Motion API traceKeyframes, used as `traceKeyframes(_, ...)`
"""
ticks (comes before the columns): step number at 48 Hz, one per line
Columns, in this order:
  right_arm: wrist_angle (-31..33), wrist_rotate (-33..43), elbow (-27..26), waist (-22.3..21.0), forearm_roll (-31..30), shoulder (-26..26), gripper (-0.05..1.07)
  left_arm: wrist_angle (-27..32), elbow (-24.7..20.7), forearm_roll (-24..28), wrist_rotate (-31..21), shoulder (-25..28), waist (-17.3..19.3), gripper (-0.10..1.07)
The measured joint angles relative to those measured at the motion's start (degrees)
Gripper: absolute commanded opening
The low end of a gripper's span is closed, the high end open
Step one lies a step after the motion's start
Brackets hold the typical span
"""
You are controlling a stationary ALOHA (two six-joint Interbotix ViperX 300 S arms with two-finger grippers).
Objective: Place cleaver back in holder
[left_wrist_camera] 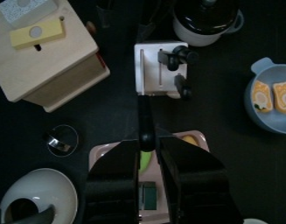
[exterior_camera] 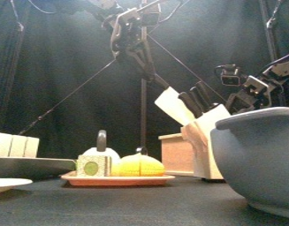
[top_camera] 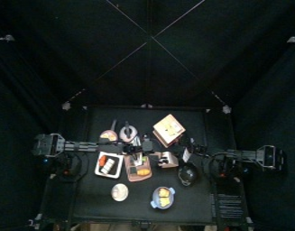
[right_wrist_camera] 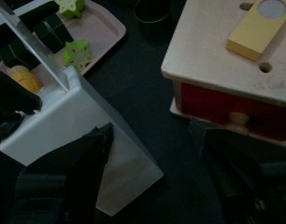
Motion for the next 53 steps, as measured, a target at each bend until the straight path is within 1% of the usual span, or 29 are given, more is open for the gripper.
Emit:
traceKeyframes(6, -0.1, 0.0, 0.0, 0.1, 0.1, 0.0, 1.00, 0.0, -0.5, -0.6, -0.1, 0.8, 0.4, 0.49)
traceKeyframes(12, -0.1, 0.0, 0.0, 0.1, 0.1, 0.1, 1.00, -0.3, -1.1, -1.0, -0.1, 1.8, 0.7, 0.53)
traceKeyframes(17, -0.1, 0.0, -0.1, 0.1, 0.2, 0.1, 1.00, -0.4, -1.6, -1.0, 0.0, 3.0, 1.1, 0.60)
traceKeyframes(21, 0.0, 0.0, -0.1, 0.1, 0.4, 0.1, 1.00, -0.5, -1.9, -1.1, 0.0, 3.9, 1.3, 0.68)
traceKeyframes(27, 0.0, 0.0, -0.1, 0.1, 0.4, 0.1, 1.00, -1.4, -3.1, -1.1, -0.1, 5.3, 1.9, 0.78)
traceKeyframes(31, 0.0, 0.0, -0.1, 0.1, 0.4, 0.1, 1.00, -1.9, -4.0, -1.1, 0.0, 6.1, 2.0, 0.81)
traceKeyframes(43, 0.1, 0.0, -0.1, 0.1, 0.4, 0.1, 1.00, -2.4, -7.1, -1.1, 0.0, 8.1, 2.4, 0.84)
traceKeyframes(53, 0.2, 0.0, -0.1, 0.1, 0.4, 0.1, 1.00, -2.6, -7.4, -1.1, -0.2, 8.1, 2.5, 0.83)
